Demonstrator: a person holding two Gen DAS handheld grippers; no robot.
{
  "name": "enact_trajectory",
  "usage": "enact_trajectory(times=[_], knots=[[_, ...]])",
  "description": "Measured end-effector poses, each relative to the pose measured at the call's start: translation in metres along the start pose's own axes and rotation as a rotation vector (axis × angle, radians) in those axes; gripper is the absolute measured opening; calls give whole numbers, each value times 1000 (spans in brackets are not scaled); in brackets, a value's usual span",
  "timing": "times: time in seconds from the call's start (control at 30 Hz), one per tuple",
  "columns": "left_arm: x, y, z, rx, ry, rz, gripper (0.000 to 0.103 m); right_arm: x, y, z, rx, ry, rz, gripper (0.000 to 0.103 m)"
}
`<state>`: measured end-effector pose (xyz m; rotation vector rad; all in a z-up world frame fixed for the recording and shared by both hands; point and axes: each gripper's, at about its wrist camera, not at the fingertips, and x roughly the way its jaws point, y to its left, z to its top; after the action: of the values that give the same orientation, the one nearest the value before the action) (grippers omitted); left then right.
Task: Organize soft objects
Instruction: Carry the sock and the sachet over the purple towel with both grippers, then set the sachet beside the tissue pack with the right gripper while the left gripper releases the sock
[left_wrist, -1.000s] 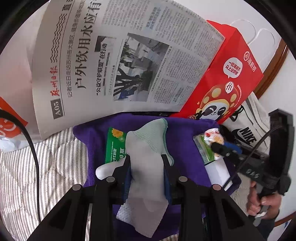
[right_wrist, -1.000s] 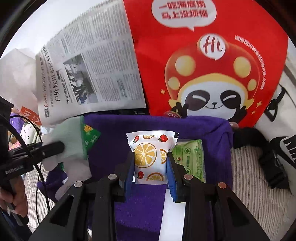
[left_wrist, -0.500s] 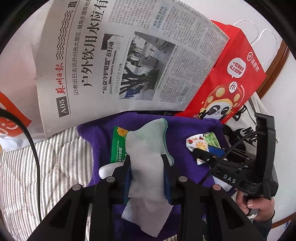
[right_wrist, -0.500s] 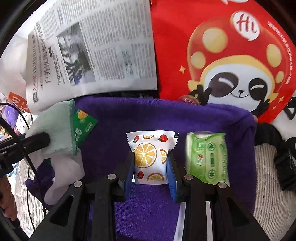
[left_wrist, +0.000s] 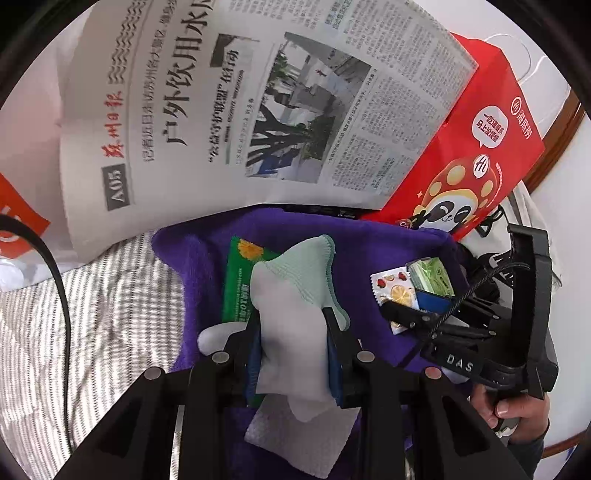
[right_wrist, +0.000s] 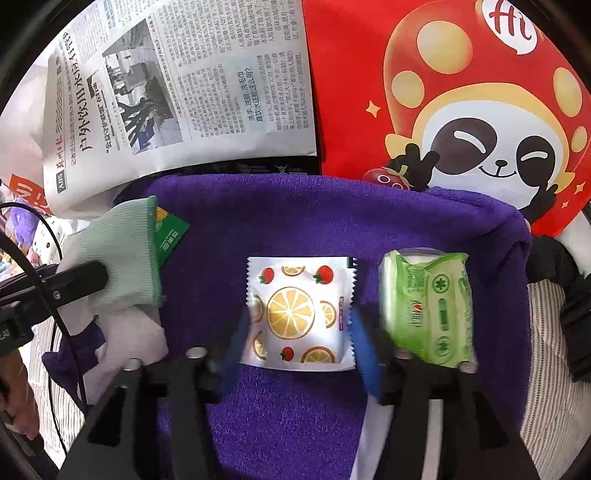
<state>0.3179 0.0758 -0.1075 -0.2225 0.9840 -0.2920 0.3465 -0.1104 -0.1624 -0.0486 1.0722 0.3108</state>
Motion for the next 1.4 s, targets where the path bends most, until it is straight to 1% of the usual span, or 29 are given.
enact_trajectory(times=[0.07, 0.17, 0.33, 0.4, 0.43, 0.5, 0.63, 0.77, 0.87, 0.93, 0.97, 1.0, 1.13, 1.2, 1.27, 1.3, 1.4], knots=[[7, -3, -1, 5, 9, 15, 29, -3, -1, 0, 2, 0, -3, 60], [16, -6, -3, 17, 24, 41, 30, -16, -6, 4, 2, -8, 15, 60], [21, -7, -5, 25, 24, 63, 30, -39, -14, 6, -18, -60, -55, 61], [23, -9, -5, 35, 24, 75, 33, -46, -15, 6, -15, -81, -54, 65], [25, -10, -5, 41, 28, 84, 34, -47, -16, 7, -15, -88, -45, 67], [29, -13, -6, 43, 30, 90, 35, -46, -18, 7, -4, -97, -18, 68], [33, -17, -5, 43, 33, 87, 38, -26, -19, 9, 0, -56, 4, 68], [32, -18, -5, 47, 39, 84, 45, -28, -8, 0, -22, -65, -22, 68], [29, -18, -3, 55, 42, 76, 55, -36, -10, 0, -15, -87, -27, 68], [28, -20, -3, 62, 46, 69, 57, -42, -13, -1, -12, -94, -35, 68], [27, -20, -2, 65, 45, 69, 61, -46, -15, -2, -14, -99, -46, 68], [26, -21, -1, 64, 42, 72, 65, -50, -17, -3, -15, -105, -55, 68], [17, -20, 2, 45, 14, 46, 69, -71, -20, -10, -14, -130, -93, 68], [11, -21, 4, 44, 4, 40, 76, -83, -24, -15, 5, -143, -107, 68], [6, -22, 4, 57, -8, 64, 77, -95, -29, -25, 31, -150, -109, 68], [4, -23, 5, 60, -12, 92, 77, -100, -31, -31, 40, -146, -111, 68], [-3, -23, 6, 54, -13, 109, 77, -115, -32, -57, 40, -128, -146, 68]])
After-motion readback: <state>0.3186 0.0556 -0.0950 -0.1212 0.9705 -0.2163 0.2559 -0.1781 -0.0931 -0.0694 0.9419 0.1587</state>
